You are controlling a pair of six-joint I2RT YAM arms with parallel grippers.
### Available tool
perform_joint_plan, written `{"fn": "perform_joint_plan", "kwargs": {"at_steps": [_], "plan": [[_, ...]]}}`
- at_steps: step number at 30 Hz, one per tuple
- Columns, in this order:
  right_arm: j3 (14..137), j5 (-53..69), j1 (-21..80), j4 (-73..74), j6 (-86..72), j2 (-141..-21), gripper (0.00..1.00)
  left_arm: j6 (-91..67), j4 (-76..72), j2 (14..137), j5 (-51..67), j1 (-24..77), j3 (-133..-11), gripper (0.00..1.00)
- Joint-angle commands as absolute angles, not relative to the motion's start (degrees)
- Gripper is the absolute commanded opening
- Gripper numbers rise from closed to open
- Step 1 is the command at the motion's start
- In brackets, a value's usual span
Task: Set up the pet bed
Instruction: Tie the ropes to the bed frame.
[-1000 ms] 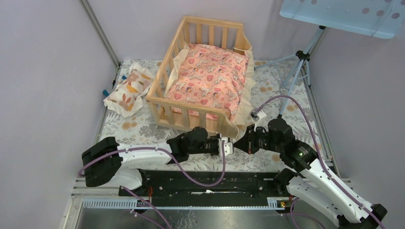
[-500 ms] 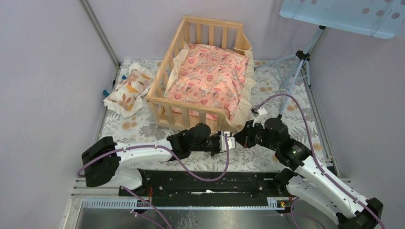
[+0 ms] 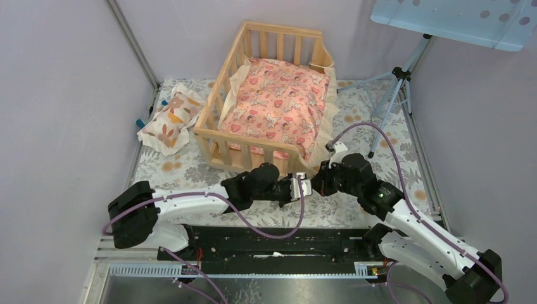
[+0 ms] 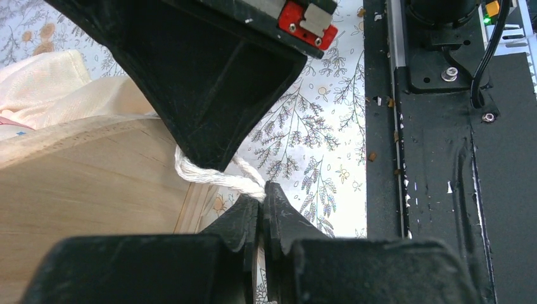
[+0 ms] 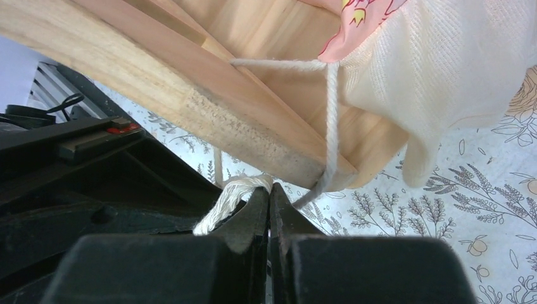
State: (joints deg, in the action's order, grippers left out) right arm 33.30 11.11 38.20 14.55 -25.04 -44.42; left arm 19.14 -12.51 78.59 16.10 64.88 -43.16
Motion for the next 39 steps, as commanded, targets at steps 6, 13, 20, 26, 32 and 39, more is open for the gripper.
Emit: {"fn": "perform_joint_plan", "kwargs": {"at_steps": [6, 13, 20, 26, 32, 39], "plan": [[38.64, 10.56, 38.11, 17.15, -20.89, -47.3, 0.17, 14.1, -14.97, 76.99, 18.63, 63.79, -44.31, 0.0], [39.3, 14.06, 38.09, 18.93, -20.06, -41.35, 0.38, 11.17, -17.08, 76.79, 21.0, 62.0, -43.16, 0.0], [39.98, 14.47, 38.03, 21.71, -20.09, -38.04, 0.5, 10.47, -17.47, 77.27, 22.14, 61.54, -42.9, 0.0], [39.51, 12.75, 38.05, 20.77, -20.27, -37.93, 0.43, 9.7, -18.39, 77.14, 23.02, 61.26, -42.36, 0.0], [38.75, 14.49, 38.08, 15.99, -22.17, -40.34, 0.38, 8.94, -19.35, 77.06, 23.54, 61.1, -41.85, 0.0], [38.23, 14.85, 38.07, 10.69, -24.14, -43.36, 0.35, 8.84, -19.17, 77.25, 24.06, 61.0, -41.91, 0.0]]}}
